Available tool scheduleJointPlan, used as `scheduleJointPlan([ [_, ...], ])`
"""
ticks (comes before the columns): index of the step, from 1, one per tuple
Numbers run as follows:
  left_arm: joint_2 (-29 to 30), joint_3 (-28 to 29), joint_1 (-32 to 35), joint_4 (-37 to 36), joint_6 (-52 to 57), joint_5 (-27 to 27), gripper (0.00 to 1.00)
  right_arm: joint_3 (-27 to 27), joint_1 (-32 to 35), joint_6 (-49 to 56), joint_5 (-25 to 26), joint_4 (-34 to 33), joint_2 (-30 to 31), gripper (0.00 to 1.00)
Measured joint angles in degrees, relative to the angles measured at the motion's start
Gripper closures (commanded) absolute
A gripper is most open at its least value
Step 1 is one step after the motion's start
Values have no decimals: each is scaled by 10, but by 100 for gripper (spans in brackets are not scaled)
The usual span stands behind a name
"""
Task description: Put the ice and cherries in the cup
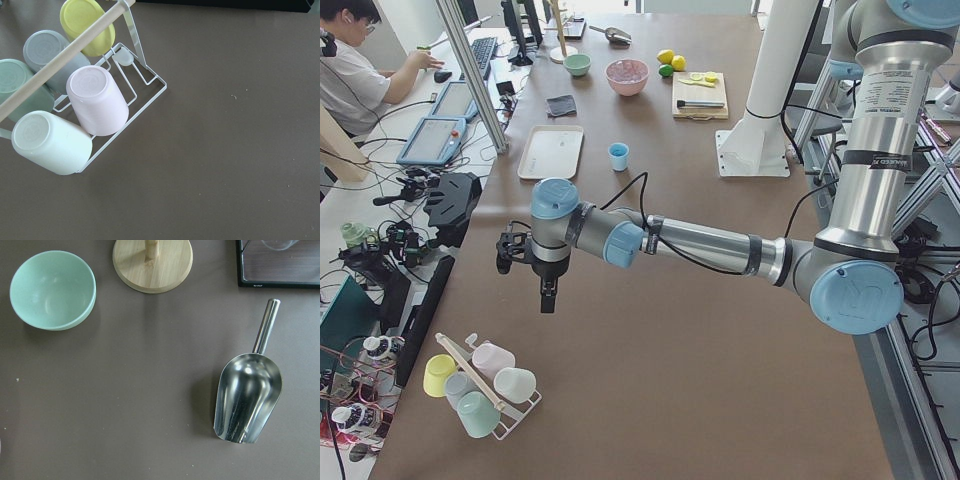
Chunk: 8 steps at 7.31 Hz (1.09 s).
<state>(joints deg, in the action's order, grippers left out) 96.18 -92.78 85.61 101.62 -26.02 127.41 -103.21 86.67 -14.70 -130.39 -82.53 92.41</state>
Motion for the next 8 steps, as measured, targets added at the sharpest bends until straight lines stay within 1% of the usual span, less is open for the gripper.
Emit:
scheduleJointPlan([
  [5, -24, -4, 0, -6, -5, 8, 2, 2, -4, -4, -1, 0, -13, 0],
  [8, -27, 1, 0, -4, -5, 44, 2, 2, -4, -4, -1, 0, -13, 0],
])
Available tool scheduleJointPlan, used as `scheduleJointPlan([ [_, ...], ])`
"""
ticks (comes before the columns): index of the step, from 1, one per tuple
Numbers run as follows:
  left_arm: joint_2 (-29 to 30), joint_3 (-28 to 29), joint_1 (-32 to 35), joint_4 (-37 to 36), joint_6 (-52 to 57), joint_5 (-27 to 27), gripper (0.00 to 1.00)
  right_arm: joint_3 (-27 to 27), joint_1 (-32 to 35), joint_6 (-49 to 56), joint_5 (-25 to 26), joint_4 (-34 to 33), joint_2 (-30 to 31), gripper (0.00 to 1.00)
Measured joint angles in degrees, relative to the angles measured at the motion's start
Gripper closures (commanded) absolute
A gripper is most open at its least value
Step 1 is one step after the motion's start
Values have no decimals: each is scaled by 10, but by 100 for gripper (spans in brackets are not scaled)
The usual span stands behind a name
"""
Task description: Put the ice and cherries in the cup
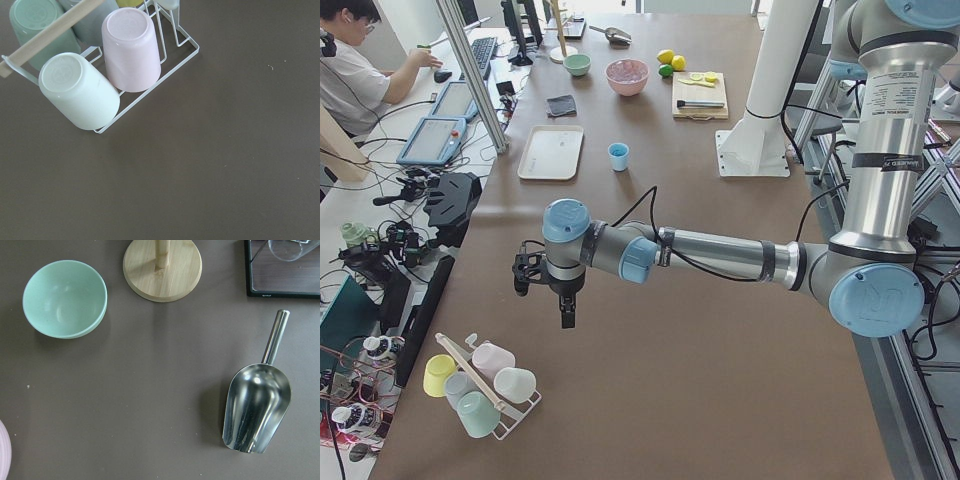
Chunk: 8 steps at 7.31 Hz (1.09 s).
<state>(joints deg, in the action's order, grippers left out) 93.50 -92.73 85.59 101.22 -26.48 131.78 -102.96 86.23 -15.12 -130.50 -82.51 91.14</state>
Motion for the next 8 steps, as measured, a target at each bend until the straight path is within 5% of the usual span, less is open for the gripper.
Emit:
scheduleJointPlan([
  [8, -1, 3, 7, 1, 65, -2, 2, -3, 0, -1, 2, 24, 13, 0],
])
